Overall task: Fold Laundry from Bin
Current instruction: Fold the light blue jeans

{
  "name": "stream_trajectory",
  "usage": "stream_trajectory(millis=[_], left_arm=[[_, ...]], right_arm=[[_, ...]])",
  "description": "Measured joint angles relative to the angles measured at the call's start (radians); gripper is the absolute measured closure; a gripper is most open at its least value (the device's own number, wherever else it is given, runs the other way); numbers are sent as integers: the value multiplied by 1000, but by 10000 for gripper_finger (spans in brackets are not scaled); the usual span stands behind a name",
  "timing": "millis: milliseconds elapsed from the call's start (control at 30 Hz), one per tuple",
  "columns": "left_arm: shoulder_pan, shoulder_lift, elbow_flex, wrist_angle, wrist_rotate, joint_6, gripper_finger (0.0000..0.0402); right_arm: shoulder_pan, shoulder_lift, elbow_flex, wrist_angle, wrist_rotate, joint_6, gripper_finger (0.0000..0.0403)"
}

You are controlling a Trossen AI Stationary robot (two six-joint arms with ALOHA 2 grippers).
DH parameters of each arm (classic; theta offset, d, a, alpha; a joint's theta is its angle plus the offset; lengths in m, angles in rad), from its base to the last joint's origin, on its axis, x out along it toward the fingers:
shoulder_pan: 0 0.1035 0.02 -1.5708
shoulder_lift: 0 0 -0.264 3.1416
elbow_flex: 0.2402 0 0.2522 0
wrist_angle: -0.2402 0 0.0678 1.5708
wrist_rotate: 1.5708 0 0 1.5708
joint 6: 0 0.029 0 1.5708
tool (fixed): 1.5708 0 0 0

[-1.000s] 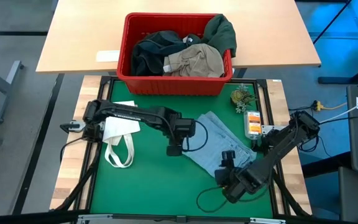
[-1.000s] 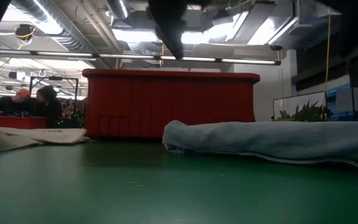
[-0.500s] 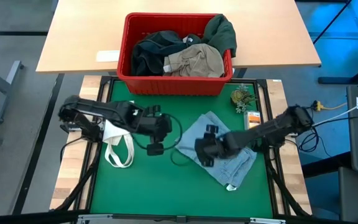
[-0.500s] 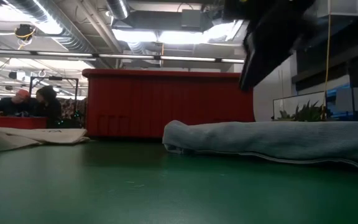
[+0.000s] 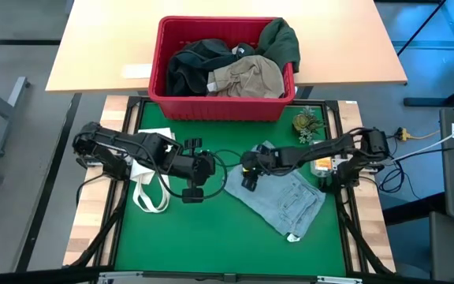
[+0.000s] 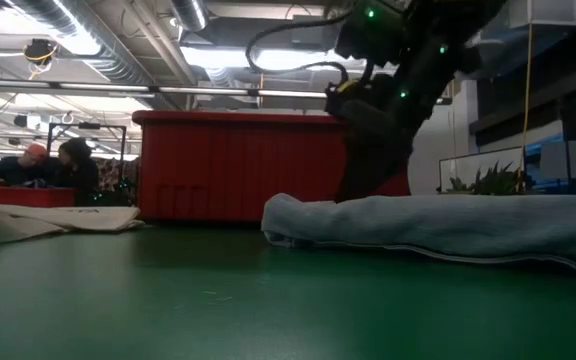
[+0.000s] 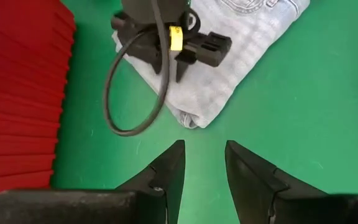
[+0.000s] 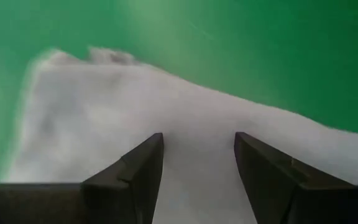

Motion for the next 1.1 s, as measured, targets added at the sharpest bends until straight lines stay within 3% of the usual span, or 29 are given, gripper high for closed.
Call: stream_trajectory(millis=[167,433,667,1100], left_arm=[[2,0,0,3,-2,0,291],[2,0,0,6,-2,1,292],[2,0,0,6,-3,1,292],[2,0,0,11,-3,1,292]], right_arm=[[15,65,-27,135,-136,6,203],[70,102,-25,164,-125,5,203],[150,116,-28,269,-230,-10,203],[229,115,-28,270,-280,-7,203]])
